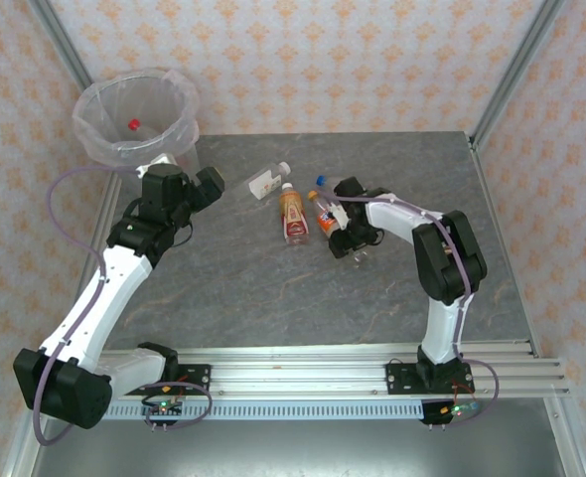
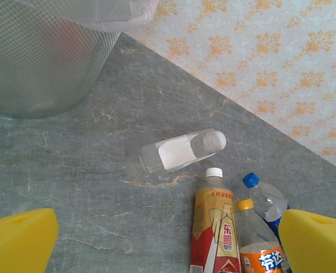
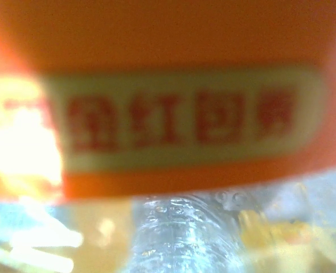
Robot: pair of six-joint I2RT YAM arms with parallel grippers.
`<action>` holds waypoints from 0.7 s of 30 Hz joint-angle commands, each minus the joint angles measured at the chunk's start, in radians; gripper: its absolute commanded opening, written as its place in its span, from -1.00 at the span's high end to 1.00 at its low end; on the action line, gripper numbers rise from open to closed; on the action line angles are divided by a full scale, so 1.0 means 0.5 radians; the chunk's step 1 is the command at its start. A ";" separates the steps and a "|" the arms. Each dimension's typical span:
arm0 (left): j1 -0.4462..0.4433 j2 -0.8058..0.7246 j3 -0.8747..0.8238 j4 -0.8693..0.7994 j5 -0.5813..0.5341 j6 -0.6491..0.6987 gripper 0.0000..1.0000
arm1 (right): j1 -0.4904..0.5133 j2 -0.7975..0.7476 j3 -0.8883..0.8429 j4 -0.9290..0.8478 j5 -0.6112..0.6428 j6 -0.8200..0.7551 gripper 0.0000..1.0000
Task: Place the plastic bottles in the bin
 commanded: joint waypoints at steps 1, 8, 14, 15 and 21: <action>0.008 0.035 0.001 -0.045 -0.065 -0.003 -1.00 | -0.002 -0.100 -0.048 0.028 -0.061 0.030 -0.08; 0.008 0.091 0.026 -0.031 -0.010 -0.023 -1.00 | -0.003 -0.182 -0.128 0.049 0.053 0.084 0.15; 0.006 0.103 -0.012 0.076 0.099 -0.017 -1.00 | -0.003 -0.373 -0.282 0.250 0.138 0.177 0.22; 0.007 0.111 -0.010 0.077 0.110 -0.019 -1.00 | -0.001 -0.408 -0.306 0.289 0.131 0.187 0.24; 0.004 0.163 -0.015 0.175 0.254 -0.023 -1.00 | -0.001 -0.608 -0.474 0.526 -0.002 0.275 0.28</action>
